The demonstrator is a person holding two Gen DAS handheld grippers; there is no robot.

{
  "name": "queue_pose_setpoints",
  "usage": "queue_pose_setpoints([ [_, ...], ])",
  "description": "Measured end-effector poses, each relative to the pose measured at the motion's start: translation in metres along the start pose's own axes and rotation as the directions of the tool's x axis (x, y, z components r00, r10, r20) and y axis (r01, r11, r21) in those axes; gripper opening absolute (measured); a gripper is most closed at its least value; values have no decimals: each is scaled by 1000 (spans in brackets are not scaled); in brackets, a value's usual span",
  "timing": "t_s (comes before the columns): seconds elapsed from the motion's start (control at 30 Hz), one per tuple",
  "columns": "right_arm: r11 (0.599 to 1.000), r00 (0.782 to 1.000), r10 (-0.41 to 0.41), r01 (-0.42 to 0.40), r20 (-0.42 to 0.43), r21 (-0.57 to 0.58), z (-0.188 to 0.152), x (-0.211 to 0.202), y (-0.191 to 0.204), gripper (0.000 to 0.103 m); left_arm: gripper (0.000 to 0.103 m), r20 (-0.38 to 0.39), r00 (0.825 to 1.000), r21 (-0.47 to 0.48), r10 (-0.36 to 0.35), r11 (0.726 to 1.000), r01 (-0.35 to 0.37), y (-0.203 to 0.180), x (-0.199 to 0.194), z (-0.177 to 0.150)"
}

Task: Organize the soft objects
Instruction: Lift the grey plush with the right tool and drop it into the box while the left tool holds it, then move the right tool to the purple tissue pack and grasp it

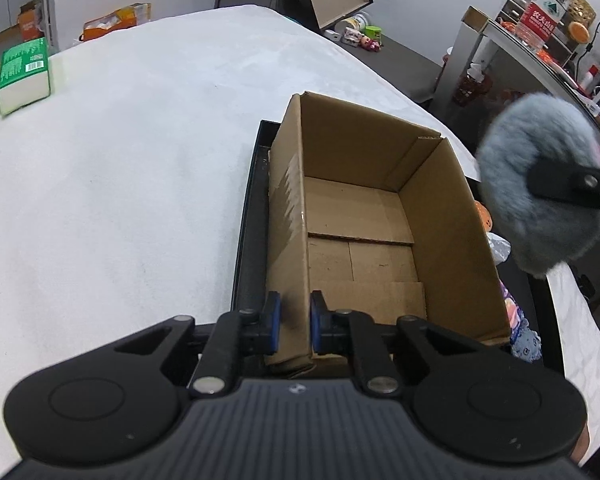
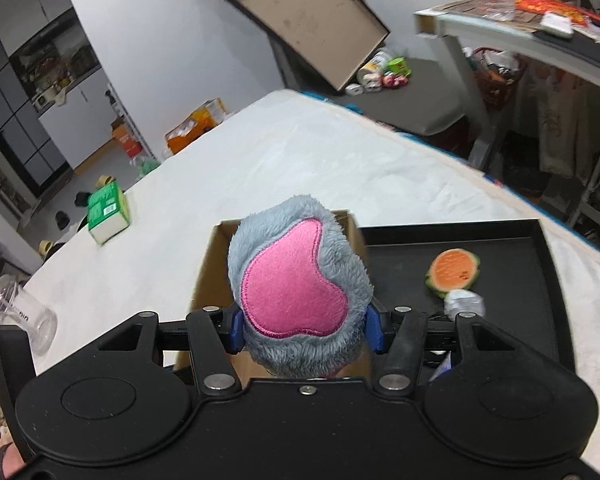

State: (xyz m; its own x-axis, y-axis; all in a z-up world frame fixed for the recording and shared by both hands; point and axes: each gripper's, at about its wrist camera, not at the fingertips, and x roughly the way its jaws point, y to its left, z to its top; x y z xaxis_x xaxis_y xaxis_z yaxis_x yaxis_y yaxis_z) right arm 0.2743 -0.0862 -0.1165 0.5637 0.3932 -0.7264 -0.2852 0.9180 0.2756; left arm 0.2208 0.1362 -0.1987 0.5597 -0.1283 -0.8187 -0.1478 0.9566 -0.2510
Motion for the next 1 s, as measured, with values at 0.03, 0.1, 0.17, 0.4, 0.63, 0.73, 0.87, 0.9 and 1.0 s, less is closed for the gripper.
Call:
queue_pose_setpoints([
  [0.03,1000,1000,9,-9,-1,-5,0,1,4,53,14,-2,1000,1,-6,1000,6,2,-1,0],
  [0.1,1000,1000,15,-15,-8,-18,0,6,12,53,14,-7,1000,1,-12,1000,12,4,-3,1],
  [0.17,1000,999,21,-22,-25,-22,-1,12,17,53,14,-10,1000,-2,-16,1000,16,5,-4,3],
  [0.4,999,998,19,-21,-54,-33,0,32,26,54,14,-28,999,-28,-23,999,22,11,-3,1],
  [0.63,997,996,81,-82,-28,-17,5,37,29,78,14,-57,998,-16,-4,1000,3,5,0,6],
  [0.73,996,997,76,-77,-18,-41,3,30,30,81,17,-72,997,-25,8,1000,-10,2,2,8],
  [0.87,998,998,53,-54,-26,-31,2,26,20,81,21,-63,997,4,46,999,-45,-8,0,9],
  [0.9,999,999,43,-44,-28,-21,2,25,15,81,25,-66,996,8,56,998,-56,-9,-1,9],
  [1.0,1000,1000,14,-13,-24,17,3,22,1,81,38,-61,994,23,91,996,-89,-14,-5,9],
])
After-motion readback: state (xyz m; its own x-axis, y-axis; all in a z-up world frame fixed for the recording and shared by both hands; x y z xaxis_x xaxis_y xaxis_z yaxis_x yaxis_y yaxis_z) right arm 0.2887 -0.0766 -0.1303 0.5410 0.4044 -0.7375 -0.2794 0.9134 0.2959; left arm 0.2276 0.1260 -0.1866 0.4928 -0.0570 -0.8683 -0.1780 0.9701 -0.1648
